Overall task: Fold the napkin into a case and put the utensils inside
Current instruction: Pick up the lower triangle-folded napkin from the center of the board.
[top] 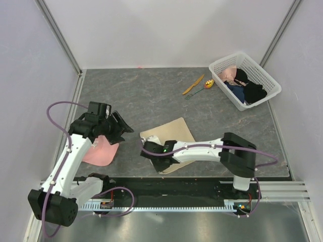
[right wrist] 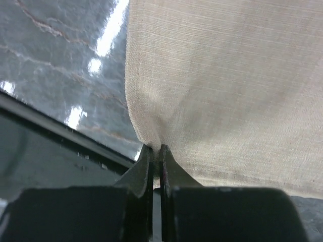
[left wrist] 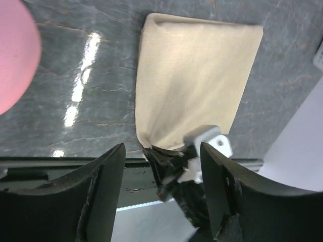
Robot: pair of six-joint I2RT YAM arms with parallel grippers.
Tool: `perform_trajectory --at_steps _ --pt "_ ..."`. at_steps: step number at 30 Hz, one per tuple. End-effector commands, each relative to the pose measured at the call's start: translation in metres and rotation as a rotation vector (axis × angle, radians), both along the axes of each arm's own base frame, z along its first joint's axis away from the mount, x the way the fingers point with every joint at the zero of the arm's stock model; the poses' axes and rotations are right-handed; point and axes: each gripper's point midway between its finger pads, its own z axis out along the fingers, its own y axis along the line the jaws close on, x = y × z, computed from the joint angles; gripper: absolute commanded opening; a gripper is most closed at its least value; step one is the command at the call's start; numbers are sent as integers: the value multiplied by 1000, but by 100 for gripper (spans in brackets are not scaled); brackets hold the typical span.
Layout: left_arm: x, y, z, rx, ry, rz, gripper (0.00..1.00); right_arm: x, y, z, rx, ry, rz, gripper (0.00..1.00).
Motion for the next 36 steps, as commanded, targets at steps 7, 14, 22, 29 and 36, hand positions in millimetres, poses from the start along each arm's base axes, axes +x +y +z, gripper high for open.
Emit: perform_trajectory --at_steps 7,14,22,29,36 --pt "49 -41 -35 -105 -72 -164 73 10 10 85 464 117 -16 0" --pt "63 -47 -63 -55 -26 -146 73 18 -10 86 530 169 -67 0" --pt "58 -47 -95 -22 88 -98 73 28 -26 90 606 179 -128 0" --pt "51 -52 -118 -30 170 -104 64 36 -31 96 651 186 -157 0" --pt "48 -55 -134 -49 189 -113 64 43 -34 100 674 186 -168 0"
